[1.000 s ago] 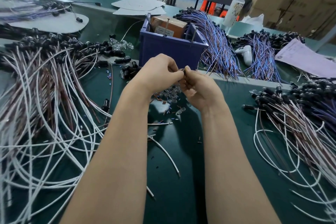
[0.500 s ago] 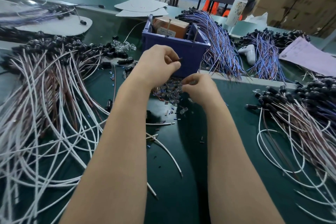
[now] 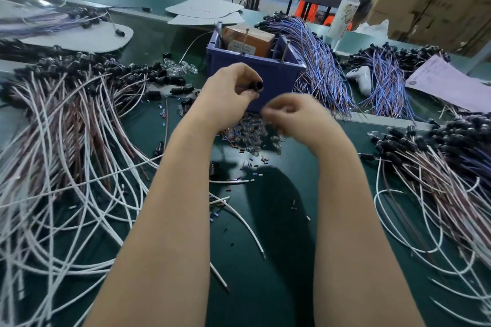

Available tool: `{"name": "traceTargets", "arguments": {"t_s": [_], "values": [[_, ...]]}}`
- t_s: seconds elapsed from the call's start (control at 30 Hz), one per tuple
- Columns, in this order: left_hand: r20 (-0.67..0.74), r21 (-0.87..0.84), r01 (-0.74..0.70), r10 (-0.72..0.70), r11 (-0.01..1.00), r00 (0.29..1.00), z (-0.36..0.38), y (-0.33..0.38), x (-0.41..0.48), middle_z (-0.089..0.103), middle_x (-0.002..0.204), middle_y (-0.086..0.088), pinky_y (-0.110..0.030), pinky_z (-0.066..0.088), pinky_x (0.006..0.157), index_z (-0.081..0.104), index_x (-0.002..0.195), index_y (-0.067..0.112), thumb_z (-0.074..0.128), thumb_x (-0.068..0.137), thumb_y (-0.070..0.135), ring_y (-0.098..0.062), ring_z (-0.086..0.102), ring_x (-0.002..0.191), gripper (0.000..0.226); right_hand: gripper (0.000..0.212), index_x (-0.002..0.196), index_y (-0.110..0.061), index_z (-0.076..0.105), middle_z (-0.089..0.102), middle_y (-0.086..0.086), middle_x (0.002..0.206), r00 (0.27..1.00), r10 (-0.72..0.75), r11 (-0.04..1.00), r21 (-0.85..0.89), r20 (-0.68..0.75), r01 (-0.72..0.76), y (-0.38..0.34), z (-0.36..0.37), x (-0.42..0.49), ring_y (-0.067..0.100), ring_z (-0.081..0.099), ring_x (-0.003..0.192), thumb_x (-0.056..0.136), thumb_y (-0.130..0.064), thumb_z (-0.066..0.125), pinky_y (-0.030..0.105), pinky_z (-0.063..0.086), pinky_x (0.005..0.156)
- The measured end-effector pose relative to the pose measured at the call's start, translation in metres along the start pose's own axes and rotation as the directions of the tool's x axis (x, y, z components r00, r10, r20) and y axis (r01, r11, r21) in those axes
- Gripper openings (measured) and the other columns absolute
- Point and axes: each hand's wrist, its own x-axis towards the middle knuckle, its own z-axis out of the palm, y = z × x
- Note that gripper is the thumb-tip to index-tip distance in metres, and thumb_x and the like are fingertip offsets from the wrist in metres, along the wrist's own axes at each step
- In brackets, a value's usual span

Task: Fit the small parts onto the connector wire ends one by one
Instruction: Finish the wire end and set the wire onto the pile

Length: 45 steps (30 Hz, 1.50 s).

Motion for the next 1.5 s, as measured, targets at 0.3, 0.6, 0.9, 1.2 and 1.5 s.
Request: {"name": "traceTargets", "arguments": {"t_s": [0.3, 0.6, 0.9, 1.2, 1.5], "values": [[0.023, -0.042, -0.014, 0.015, 0.999, 1.0, 0.0, 0.003, -0.002, 0.069, 0.1, -0.001, -0.027, 0.048, 0.097, 0.057, 0.099, 0.014, 0.052, 0.092, -0.003, -0.013, 0.066, 0.098, 0.019, 0.019, 0.083, -0.021, 0.068, 0.065, -0.004, 0.069, 0.95, -0.154, 0.949, 0.226, -0.273, 0.218, -0.017, -0.007, -0.001, 0.007, 0.062, 0.062, 0.089, -0.005, 0.061, 0.024, 0.057, 0.068], [0.028, 0.057, -0.028, 0.026, 0.998, 0.999, 0.002, 0.004, -0.001, 0.069, 0.101, -0.003, -0.032, 0.05, 0.094, 0.06, 0.1, 0.019, 0.053, 0.091, 0.003, -0.016, 0.065, 0.097, 0.019, 0.019, 0.071, -0.026, 0.06, 0.063, -0.005, 0.062, 0.913, -0.171, 0.966, 0.118, -0.369, 0.229, -0.019, -0.005, 0.0, 0.007, 0.058, 0.053, 0.088, -0.018, 0.067, 0.035, 0.057, 0.067], [0.038, 0.162, -0.082, 0.076, 0.983, 0.996, 0.004, 0.001, 0.001, 0.069, 0.098, 0.0, -0.029, 0.05, 0.084, 0.062, 0.098, 0.023, 0.056, 0.091, 0.009, -0.016, 0.064, 0.094, 0.017, 0.013, 0.076, -0.018, 0.064, 0.06, -0.006, 0.064, 0.895, -0.181, 0.981, -0.01, -0.407, 0.194, -0.017, 0.002, 0.004, 0.012, 0.057, 0.064, 0.087, -0.024, 0.068, 0.021, 0.045, 0.065], [0.01, 0.134, -0.086, 0.085, 0.987, 0.996, 0.004, -0.001, -0.001, 0.069, 0.081, 0.01, -0.027, 0.046, 0.08, 0.062, 0.098, 0.03, 0.057, 0.094, 0.024, -0.008, 0.061, 0.083, 0.009, 0.011, 0.085, -0.009, 0.067, 0.061, -0.001, 0.064, 0.953, 0.016, 0.796, 0.58, -0.302, 0.17, -0.006, 0.004, 0.006, 0.004, 0.052, 0.053, 0.092, -0.009, 0.059, 0.015, 0.044, 0.054], [-0.029, 0.245, -0.127, 0.138, 0.961, 0.99, 0.01, -0.002, 0.001, 0.069, 0.082, 0.002, -0.015, 0.04, 0.068, 0.067, 0.098, 0.017, 0.058, 0.092, 0.017, -0.011, 0.06, 0.077, 0.01, 0.02, 0.074, -0.008, 0.059, 0.058, -0.002, 0.054, 0.975, 0.121, 0.549, 0.831, -0.186, 0.09, -0.002, 0.018, 0.009, 0.006, 0.049, 0.05, 0.094, -0.007, 0.056, 0.015, 0.044, 0.051]]}}
